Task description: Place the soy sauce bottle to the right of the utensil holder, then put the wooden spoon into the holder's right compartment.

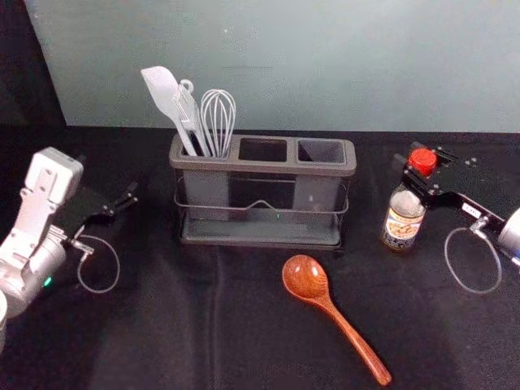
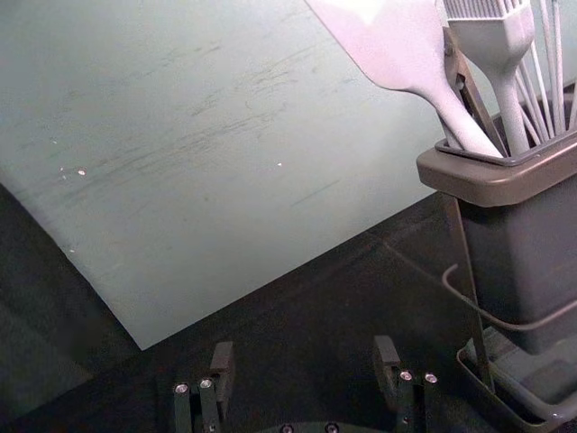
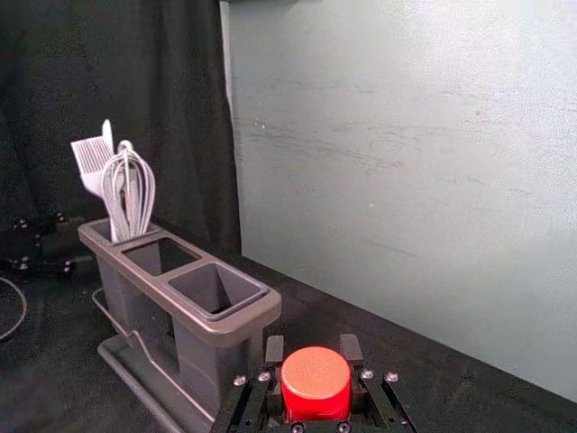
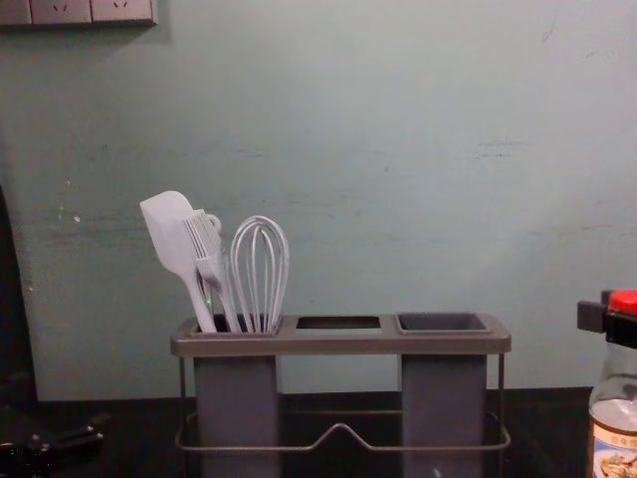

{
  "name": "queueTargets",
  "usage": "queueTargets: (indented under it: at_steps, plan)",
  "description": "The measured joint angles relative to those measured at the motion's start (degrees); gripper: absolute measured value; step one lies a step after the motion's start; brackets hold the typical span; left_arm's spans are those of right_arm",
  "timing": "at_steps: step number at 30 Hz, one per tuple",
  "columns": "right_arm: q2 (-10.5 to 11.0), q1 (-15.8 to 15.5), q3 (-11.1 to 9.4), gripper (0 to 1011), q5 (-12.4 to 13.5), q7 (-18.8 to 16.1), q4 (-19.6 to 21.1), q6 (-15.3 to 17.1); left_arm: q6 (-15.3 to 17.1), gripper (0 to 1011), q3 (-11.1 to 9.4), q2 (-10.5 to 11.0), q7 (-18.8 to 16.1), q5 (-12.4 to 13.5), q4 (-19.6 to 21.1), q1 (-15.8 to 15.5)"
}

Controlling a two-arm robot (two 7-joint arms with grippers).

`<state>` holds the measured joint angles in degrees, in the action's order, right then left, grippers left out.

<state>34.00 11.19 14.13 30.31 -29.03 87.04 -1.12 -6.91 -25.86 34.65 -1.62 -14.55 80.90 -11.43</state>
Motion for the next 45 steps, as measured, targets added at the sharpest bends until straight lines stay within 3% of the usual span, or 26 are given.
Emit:
queueTargets:
  at_steps: [12, 45]
  plan:
    - [-1.3, 3.0, 0.9, 378, -0.7, -0.9, -3.7, -0.4, 0.0, 1005, 0.0, 0.0, 0.0, 0.0, 0.0, 0.0]
    - [-2.9, 5.4, 2.2, 378, -1.3, -1.8, -7.0, -0.9, 0.0, 1005, 0.0, 0.0, 0.0, 0.0, 0.0, 0.0]
